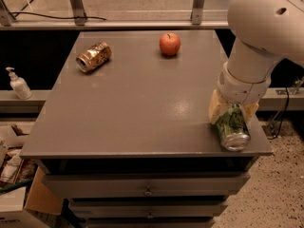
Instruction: Place green can upright
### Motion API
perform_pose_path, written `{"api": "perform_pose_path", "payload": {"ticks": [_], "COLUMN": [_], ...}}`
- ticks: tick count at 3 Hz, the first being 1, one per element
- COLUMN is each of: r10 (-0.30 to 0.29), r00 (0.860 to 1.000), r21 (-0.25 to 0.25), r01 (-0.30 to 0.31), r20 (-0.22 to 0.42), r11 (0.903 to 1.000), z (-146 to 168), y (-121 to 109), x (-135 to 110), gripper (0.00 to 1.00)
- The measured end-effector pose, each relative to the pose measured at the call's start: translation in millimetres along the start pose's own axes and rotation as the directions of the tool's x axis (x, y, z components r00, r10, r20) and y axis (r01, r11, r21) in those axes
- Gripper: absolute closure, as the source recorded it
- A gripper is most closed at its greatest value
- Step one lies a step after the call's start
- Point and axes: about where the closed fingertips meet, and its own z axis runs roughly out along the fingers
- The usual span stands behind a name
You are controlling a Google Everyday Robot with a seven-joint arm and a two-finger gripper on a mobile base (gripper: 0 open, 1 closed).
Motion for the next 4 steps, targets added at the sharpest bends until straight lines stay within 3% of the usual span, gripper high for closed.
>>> {"api": "perform_pose_path", "payload": {"ticks": [1,2,3,4], "r10": [-0.018,-0.051,-0.084,-0.090], "r00": [0.999,0.994,0.977,0.951], "r21": [-0.058,-0.150,-0.288,-0.448], "r01": [0.019,0.065,0.139,0.222], "r20": [0.031,0.097,0.194,0.296], "r11": [0.9981,0.9866,0.9474,0.8661], "z": [-10,-32,-61,-83], "y": [8,21,42,67], "x": [-13,-37,-58,-68], "gripper": [1.00,1.00,1.00,1.00]}}
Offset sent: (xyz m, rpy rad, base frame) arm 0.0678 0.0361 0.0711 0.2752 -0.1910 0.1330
